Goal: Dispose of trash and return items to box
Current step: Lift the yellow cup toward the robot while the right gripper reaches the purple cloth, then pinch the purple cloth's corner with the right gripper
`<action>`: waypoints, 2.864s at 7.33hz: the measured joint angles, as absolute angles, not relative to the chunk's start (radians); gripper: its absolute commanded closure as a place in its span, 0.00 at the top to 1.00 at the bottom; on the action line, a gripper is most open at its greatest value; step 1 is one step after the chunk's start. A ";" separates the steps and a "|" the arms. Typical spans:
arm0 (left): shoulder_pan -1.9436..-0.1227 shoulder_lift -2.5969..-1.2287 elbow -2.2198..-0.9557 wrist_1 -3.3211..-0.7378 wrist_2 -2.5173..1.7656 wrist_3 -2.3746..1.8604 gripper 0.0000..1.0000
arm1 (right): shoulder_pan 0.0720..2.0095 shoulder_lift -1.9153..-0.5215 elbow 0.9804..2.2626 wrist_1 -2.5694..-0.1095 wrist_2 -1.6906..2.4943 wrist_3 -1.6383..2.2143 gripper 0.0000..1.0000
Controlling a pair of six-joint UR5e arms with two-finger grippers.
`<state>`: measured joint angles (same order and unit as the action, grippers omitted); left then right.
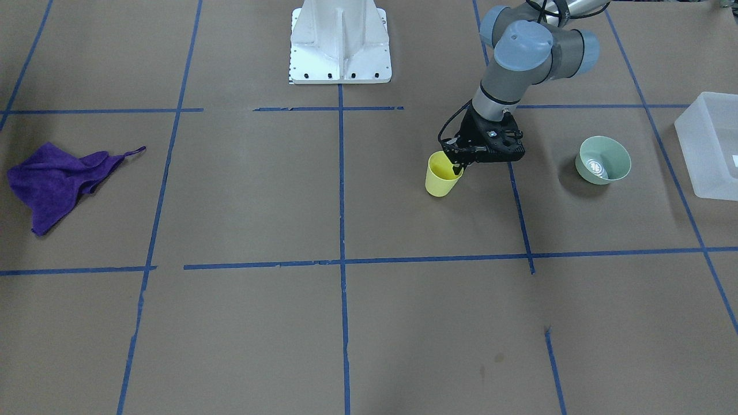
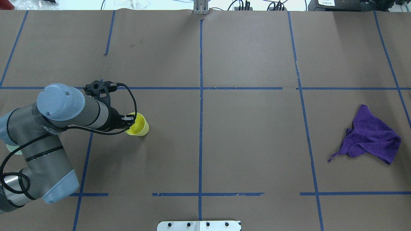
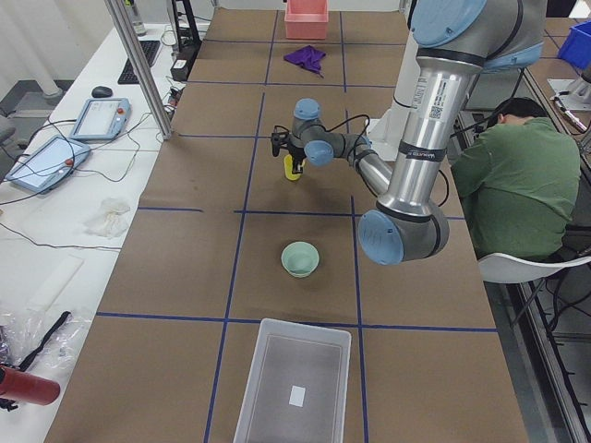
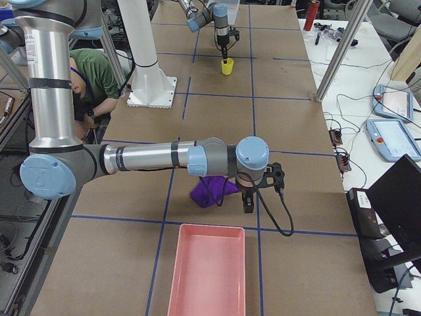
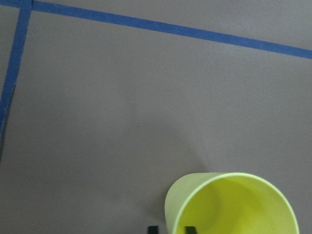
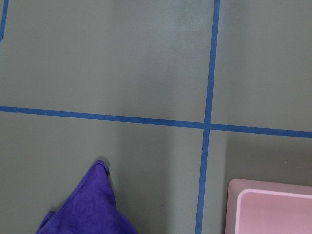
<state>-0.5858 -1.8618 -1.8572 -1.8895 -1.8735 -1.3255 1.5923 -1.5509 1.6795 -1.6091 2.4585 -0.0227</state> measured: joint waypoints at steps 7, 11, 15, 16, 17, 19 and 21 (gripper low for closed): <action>-0.925 -1.956 -2.049 -1.453 -1.973 -1.004 0.00 | 1.288 -1.739 1.800 -1.220 2.331 0.506 1.00; -1.124 -1.930 -2.039 -1.386 -2.007 -0.645 0.00 | 1.054 -1.821 1.719 -0.962 2.155 0.705 1.00; -1.358 -1.915 -1.908 -1.374 -2.073 -0.260 0.00 | 0.990 -1.816 1.662 -0.942 2.137 0.704 0.00; -1.401 -1.918 -1.869 -1.376 -2.075 -0.184 0.00 | 0.984 -1.816 1.658 -0.942 2.139 0.701 0.00; -1.437 -1.921 -1.834 -1.378 -2.075 -0.116 0.00 | 0.979 -1.816 1.656 -0.942 2.139 0.695 0.00; -1.489 -1.924 -1.777 -1.391 -2.070 -0.025 0.00 | 0.979 -1.818 1.660 -0.939 2.142 0.680 0.00; -1.572 -1.921 -1.647 -1.451 -2.072 0.117 0.00 | 1.018 -1.823 1.718 -0.947 2.201 0.679 0.00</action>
<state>-1.5715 -1.9215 -1.6474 -1.4505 -2.0716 0.1166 1.0176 -1.8229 1.7179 -0.9472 2.2015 0.6795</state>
